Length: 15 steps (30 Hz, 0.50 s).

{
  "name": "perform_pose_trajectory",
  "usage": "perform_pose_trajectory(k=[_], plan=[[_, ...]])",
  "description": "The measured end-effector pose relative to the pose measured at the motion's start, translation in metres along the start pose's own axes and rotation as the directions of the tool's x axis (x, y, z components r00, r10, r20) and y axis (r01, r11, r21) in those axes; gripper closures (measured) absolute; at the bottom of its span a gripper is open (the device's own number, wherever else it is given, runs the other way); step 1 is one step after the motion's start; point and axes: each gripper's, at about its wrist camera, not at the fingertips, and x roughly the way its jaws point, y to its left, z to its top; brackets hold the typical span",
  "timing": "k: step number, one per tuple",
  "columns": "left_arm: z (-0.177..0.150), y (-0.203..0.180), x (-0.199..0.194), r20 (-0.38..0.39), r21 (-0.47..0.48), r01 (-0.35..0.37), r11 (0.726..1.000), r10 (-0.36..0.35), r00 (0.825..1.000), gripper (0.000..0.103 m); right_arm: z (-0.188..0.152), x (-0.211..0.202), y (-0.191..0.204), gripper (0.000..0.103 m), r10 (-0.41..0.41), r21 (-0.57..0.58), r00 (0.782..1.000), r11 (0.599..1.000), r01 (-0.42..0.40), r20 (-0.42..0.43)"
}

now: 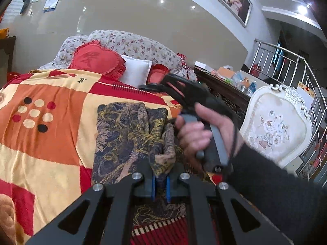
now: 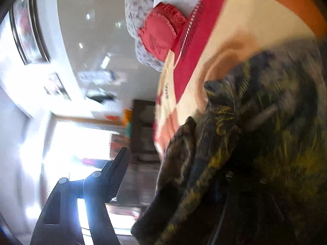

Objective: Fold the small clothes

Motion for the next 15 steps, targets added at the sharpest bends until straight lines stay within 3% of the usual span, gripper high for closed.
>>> perform_pose_trajectory(k=[1,3,5,6,7,10,15], plan=[[-0.001,-0.002,0.001,-0.007,0.009,0.004,1.0,-0.004,1.0,0.096,0.005,0.005,0.008,0.05,-0.059,-0.053,0.998,0.997,0.058,-0.026],[-0.003,-0.006,0.005,-0.02,0.028,0.009,1.0,-0.008,1.0,0.096,0.012,0.017,0.026,0.052,-0.223,-0.183,0.973,0.961,0.208,-0.066],[-0.005,-0.011,0.01,-0.043,0.048,0.025,0.999,-0.023,0.999,0.096,0.014,0.029,0.04,0.077,-0.37,-0.329,0.925,0.887,0.325,-0.083],[-0.005,-0.017,0.013,-0.054,0.063,0.033,0.997,-0.03,0.998,0.096,0.016,0.034,0.045,0.099,-0.43,-0.379,0.898,0.85,0.367,-0.095],[-0.006,-0.02,0.016,-0.062,0.073,0.044,0.996,-0.04,0.997,0.096,0.016,0.037,0.046,0.103,-0.471,-0.413,0.875,0.823,0.39,-0.112],[-0.004,-0.043,0.023,-0.077,0.124,0.089,0.988,-0.08,0.994,0.096,0.023,0.026,0.055,0.103,-0.543,-0.505,0.83,0.755,0.419,-0.124],[-0.02,-0.101,0.063,-0.153,0.226,0.191,0.955,-0.158,0.975,0.096,0.046,-0.012,0.054,0.103,-0.622,-0.555,0.776,0.684,0.473,-0.106]])
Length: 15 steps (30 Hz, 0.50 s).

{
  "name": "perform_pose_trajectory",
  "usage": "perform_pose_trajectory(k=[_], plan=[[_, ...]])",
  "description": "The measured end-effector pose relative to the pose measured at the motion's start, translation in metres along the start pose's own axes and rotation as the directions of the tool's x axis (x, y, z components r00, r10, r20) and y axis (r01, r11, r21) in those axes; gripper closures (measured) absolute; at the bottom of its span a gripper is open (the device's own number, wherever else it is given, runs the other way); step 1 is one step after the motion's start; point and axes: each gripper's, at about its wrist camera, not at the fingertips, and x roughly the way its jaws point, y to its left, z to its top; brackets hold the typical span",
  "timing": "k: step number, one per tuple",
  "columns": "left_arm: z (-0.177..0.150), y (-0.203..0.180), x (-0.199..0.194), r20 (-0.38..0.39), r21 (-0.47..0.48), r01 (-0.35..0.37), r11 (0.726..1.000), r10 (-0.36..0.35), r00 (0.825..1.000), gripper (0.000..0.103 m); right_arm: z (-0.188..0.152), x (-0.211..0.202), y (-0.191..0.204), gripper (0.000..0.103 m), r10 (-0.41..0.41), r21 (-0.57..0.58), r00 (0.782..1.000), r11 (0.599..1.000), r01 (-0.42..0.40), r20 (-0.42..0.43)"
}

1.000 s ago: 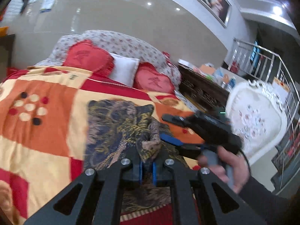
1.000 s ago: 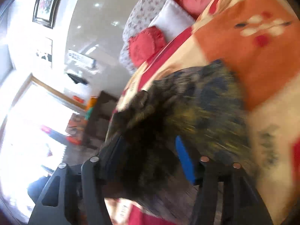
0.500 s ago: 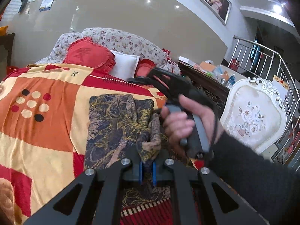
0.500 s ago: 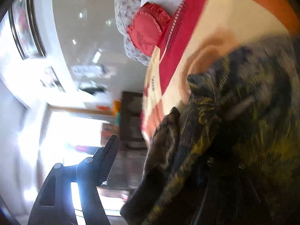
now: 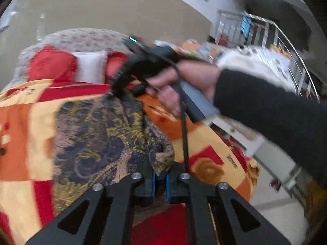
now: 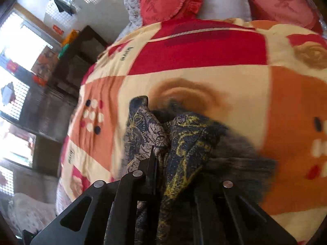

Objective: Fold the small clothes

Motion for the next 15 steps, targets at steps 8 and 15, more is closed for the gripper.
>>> perform_pose_trajectory(k=[8,15], plan=[[-0.03,-0.034,0.096,-0.231,0.021,0.055,0.998,-0.048,0.972,0.084,-0.01,0.017,-0.039,0.103,-0.238,-0.11,0.971,0.966,0.234,-0.022],[-0.03,-0.021,0.036,-0.201,-0.024,0.131,0.991,-0.133,0.971,0.072,-0.025,-0.033,-0.051,0.097,-0.218,-0.025,0.96,0.974,0.226,0.173]])
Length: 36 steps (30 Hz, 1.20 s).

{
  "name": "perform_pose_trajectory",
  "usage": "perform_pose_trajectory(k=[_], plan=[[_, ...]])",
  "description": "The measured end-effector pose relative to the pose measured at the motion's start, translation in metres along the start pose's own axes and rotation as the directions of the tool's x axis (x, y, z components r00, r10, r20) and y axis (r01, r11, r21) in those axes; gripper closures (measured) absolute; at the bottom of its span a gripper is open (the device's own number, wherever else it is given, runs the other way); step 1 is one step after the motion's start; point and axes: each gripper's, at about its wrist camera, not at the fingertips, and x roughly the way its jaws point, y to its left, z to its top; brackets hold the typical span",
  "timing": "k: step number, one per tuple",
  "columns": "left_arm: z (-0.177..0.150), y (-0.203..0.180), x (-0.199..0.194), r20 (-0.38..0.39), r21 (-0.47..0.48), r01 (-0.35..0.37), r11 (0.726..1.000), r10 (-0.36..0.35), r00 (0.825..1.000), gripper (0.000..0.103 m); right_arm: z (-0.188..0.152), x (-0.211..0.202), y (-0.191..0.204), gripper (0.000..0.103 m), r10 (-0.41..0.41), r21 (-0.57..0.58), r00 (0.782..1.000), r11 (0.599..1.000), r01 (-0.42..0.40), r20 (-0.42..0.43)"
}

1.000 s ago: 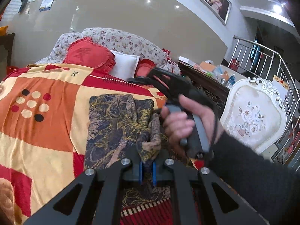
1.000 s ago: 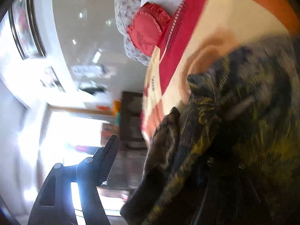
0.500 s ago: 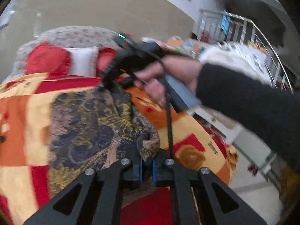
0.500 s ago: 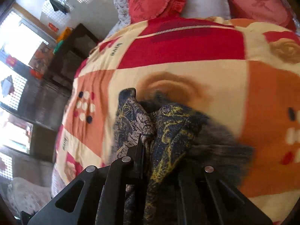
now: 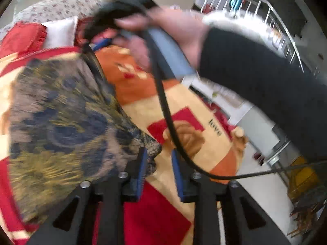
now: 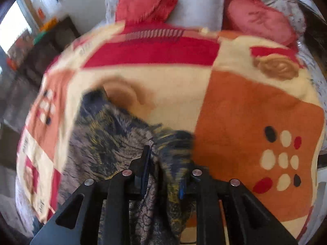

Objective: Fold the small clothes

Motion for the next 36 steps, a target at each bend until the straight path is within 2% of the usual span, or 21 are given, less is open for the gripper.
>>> perform_pose_trajectory(k=[3,4,6,7,8,9,10,12,16,18,19,21,23,24,26,27,29,31,33,34,36], plan=[[0.007,0.018,-0.048,0.117,-0.021,-0.037,0.999,0.04,0.992,0.054,-0.01,-0.05,-0.028,0.09,-0.016,0.104,0.987,0.995,0.0,0.161],[0.009,0.029,-0.063,0.173,-0.02,-0.097,0.995,0.098,0.98,0.05,-0.018,-0.067,-0.036,0.089,-0.03,0.143,0.979,0.99,0.001,0.2],[0.012,0.049,-0.067,0.204,-0.036,-0.198,0.979,0.201,0.958,0.051,-0.041,-0.093,-0.038,0.089,0.0,0.163,0.964,0.986,-0.046,0.267],[0.01,0.071,-0.061,0.169,-0.081,-0.253,0.964,0.263,0.95,0.066,-0.055,-0.1,-0.029,0.089,0.028,0.136,0.962,0.988,-0.068,0.271],[0.008,0.089,-0.053,0.114,-0.128,-0.273,0.954,0.287,0.951,0.092,-0.075,-0.102,-0.013,0.089,0.057,0.083,0.967,0.993,-0.08,0.247],[0.003,0.107,-0.04,0.028,-0.178,-0.294,0.939,0.303,0.953,0.099,-0.087,-0.101,0.001,0.094,0.057,0.049,0.972,0.996,-0.07,0.226],[-0.003,0.118,-0.032,-0.023,-0.206,-0.302,0.931,0.304,0.953,0.1,-0.11,-0.097,0.021,0.101,0.036,0.004,0.979,0.999,-0.038,0.199],[-0.022,0.13,-0.02,-0.078,-0.236,-0.296,0.925,0.286,0.955,0.102,-0.143,-0.085,0.045,0.103,0.028,-0.041,0.988,0.999,-0.022,0.153],[-0.044,0.122,-0.023,-0.043,-0.177,-0.341,0.923,0.339,0.94,0.101,-0.217,-0.039,0.064,0.103,0.007,0.016,0.998,1.0,-0.008,0.066],[-0.044,0.119,-0.022,-0.035,-0.164,-0.355,0.92,0.354,0.935,0.101,-0.239,-0.039,0.061,0.103,0.002,0.046,0.982,0.999,-0.011,0.187],[-0.043,0.119,-0.023,-0.04,-0.175,-0.35,0.92,0.349,0.936,0.101,-0.244,-0.04,0.06,0.103,0.004,0.045,0.978,0.999,-0.014,0.207],[-0.038,0.12,-0.027,-0.051,-0.212,-0.334,0.918,0.331,0.942,0.101,-0.237,-0.042,0.055,0.103,0.027,0.062,0.984,0.997,-0.038,0.174],[-0.019,0.124,-0.039,-0.024,-0.243,-0.327,0.913,0.331,0.943,0.1,-0.218,-0.048,0.05,0.103,0.038,0.092,0.993,0.995,-0.048,0.111],[-0.005,0.127,-0.042,0.008,-0.248,-0.331,0.91,0.344,0.939,0.098,-0.209,-0.056,0.05,0.103,0.025,0.108,0.991,0.993,-0.039,0.129],[0.033,0.134,-0.045,0.08,-0.255,-0.334,0.907,0.364,0.928,0.087,-0.185,-0.077,0.049,0.103,-0.024,0.137,0.974,0.991,-0.007,0.223],[0.048,0.138,-0.043,0.096,-0.26,-0.335,0.905,0.37,0.924,0.085,-0.171,-0.083,0.047,0.103,-0.05,0.154,0.965,0.988,0.009,0.259],[0.088,0.151,-0.024,0.105,-0.263,-0.334,0.905,0.371,0.923,0.072,-0.135,-0.082,0.04,0.103,-0.136,0.232,0.948,0.97,0.069,0.287],[0.115,0.169,0.001,0.112,-0.272,-0.358,0.893,0.398,0.91,0.072,-0.102,-0.068,0.04,0.103,-0.201,0.286,0.934,0.951,0.115,0.295],[0.131,0.187,0.029,0.057,-0.284,-0.431,0.857,0.464,0.884,0.072,-0.079,-0.044,0.041,0.103,-0.274,0.31,0.92,0.933,0.183,0.281],[0.132,0.202,0.045,0.008,-0.312,-0.44,0.842,0.465,0.885,0.072,-0.071,-0.028,0.037,0.103,-0.298,0.334,0.92,0.92,0.206,0.254],[0.12,0.227,0.077,-0.101,-0.342,-0.444,0.828,0.437,0.894,0.073,-0.065,0.01,0.027,0.103,-0.28,0.365,0.942,0.91,0.2,0.183]])
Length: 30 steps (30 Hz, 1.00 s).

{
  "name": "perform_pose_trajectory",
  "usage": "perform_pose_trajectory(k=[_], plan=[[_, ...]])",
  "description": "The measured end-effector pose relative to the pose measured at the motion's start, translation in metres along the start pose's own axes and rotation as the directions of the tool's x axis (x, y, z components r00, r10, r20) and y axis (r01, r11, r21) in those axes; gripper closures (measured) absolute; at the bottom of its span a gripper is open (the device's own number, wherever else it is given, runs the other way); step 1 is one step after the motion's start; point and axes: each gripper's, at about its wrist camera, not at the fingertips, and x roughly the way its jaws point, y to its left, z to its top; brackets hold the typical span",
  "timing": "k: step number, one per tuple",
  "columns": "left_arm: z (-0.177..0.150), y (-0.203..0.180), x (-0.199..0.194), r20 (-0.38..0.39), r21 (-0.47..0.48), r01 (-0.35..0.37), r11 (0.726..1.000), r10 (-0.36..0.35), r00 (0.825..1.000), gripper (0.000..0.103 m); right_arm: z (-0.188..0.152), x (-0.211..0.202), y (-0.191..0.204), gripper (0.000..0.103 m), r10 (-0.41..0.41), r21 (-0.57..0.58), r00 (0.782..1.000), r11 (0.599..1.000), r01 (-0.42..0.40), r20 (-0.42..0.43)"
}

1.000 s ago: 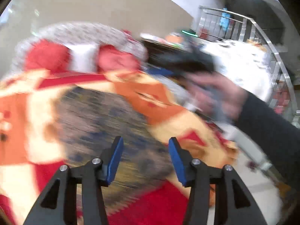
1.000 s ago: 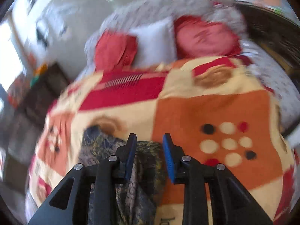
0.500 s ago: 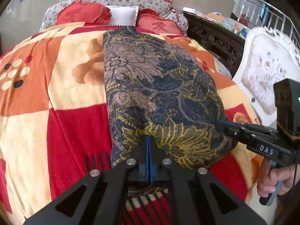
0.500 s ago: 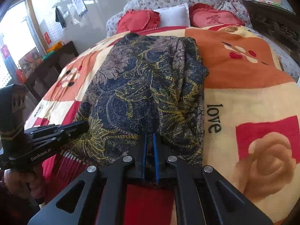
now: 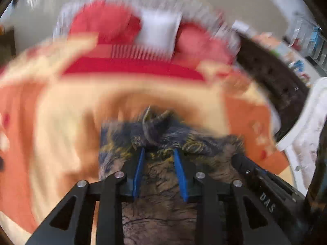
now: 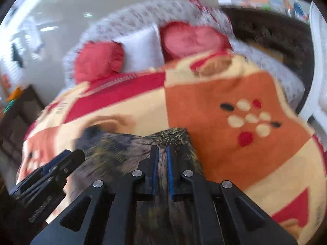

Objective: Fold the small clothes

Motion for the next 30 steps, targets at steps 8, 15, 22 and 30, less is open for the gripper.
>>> perform_pose_trajectory(k=[8,15,22,30], plan=[[-0.012,-0.002,0.006,0.069,0.031,-0.004,1.0,0.002,0.998,0.073,-0.017,0.032,-0.017,0.095,0.026,0.019,0.999,0.999,-0.026,-0.023],[-0.022,0.039,-0.064,0.09,0.055,0.124,0.991,-0.128,0.988,0.018,-0.003,-0.016,-0.077,0.083,0.318,0.181,0.948,0.933,-0.311,-0.011],[-0.065,0.088,-0.042,-0.053,-0.113,0.321,0.94,-0.329,0.943,0.014,-0.036,-0.048,-0.158,0.042,0.577,0.306,0.812,0.759,-0.575,0.095],[-0.065,0.066,-0.039,-0.1,-0.133,0.483,0.865,-0.497,0.862,0.014,-0.068,0.018,-0.148,0.042,0.679,0.409,0.733,0.674,-0.615,-0.018]])
